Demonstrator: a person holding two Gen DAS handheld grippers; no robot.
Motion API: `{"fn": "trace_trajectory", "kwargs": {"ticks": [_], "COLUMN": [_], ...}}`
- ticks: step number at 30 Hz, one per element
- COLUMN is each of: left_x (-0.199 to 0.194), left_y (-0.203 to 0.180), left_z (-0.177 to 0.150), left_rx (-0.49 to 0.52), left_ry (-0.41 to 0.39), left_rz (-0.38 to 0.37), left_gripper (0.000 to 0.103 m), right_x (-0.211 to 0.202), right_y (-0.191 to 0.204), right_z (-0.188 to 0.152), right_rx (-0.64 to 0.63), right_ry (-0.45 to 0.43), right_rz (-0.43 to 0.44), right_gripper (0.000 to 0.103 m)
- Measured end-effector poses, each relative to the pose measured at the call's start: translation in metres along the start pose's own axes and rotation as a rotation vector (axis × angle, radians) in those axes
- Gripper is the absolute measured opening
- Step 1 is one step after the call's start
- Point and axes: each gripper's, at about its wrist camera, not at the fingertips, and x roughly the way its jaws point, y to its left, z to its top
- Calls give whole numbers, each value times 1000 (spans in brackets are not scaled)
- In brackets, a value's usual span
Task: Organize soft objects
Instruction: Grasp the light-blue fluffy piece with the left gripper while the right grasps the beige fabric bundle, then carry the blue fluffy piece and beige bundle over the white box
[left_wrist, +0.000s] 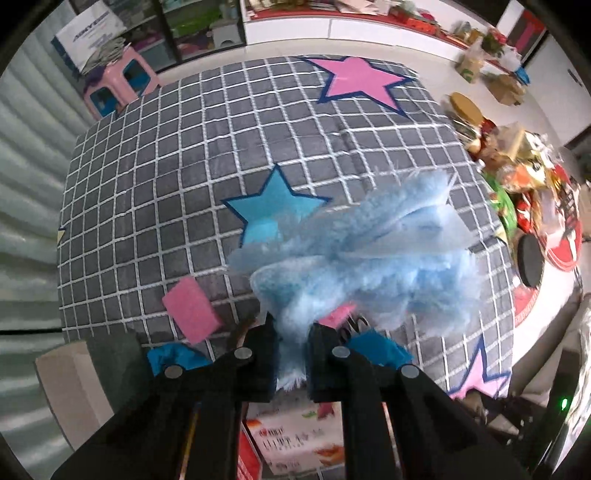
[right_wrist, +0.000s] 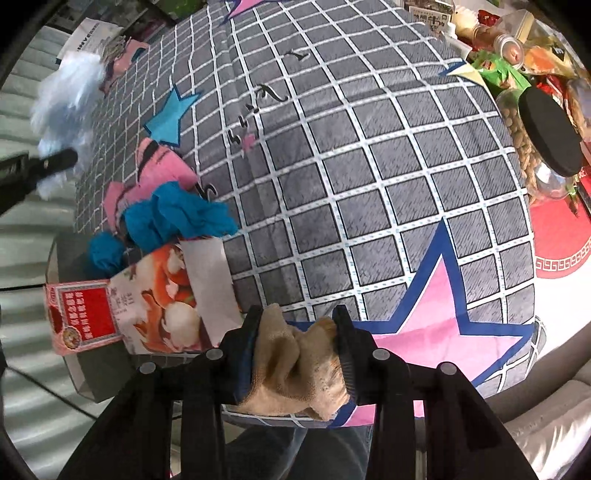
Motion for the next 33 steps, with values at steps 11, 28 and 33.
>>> {"fn": "trace_trajectory", "kwargs": {"ticks": [11, 28, 33], "left_x": [-24, -59, -72], "left_y": [-32, -10, 9], "left_z": [-57, -127, -136], "left_rx": [72, 32, -15], "left_ry": [-11, -45, -85], "left_rz": [-84, -108, -104], "left_gripper": [12, 12, 12], "right_x": [-20, -46, -53], "right_y": [23, 84, 112], "right_z": [-12, -13, -13], "right_rx": [-11, -135, -200], "right_ry": [-47, -90, -106], "right_rz": [-2, 1, 4], "right_gripper": [40, 40, 40]}}
